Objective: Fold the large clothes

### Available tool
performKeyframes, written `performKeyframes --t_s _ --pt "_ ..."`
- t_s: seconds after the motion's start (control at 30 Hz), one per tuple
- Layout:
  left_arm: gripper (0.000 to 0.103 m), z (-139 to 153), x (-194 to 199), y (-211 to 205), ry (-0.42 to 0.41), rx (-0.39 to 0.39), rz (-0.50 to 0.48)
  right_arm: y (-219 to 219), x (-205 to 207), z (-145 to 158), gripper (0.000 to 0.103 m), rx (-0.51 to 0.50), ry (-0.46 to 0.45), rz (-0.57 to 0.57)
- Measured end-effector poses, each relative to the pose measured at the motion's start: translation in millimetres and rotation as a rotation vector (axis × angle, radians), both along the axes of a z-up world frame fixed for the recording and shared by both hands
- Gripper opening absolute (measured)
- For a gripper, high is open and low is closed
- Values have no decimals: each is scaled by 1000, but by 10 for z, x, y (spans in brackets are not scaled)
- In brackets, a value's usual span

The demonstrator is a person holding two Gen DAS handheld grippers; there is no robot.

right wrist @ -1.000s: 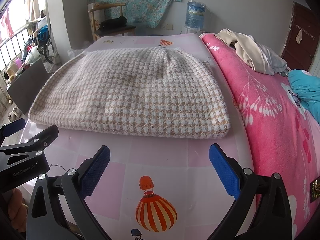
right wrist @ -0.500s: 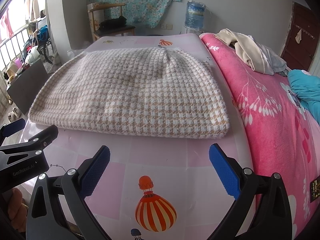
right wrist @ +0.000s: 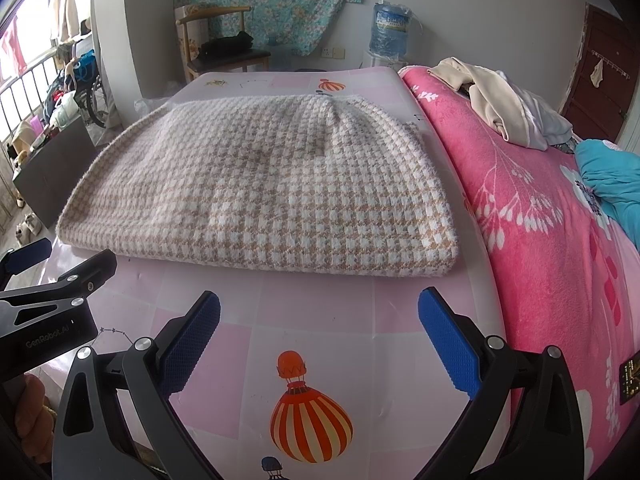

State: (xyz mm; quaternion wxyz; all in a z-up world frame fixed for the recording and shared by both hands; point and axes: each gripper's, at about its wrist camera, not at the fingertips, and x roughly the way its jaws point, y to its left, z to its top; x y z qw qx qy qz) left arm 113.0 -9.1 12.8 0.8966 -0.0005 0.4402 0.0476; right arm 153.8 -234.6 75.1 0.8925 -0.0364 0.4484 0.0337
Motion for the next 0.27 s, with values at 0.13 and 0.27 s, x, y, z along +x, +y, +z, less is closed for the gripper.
performKeyframes --t_s 0.13,0.27 --pt "95 -1 0 1 0 0 -1 -1 -1 -1 97 -1 0 0" --pt "95 -7 0 0 1 -2 -1 0 1 1 97 -1 0 0"
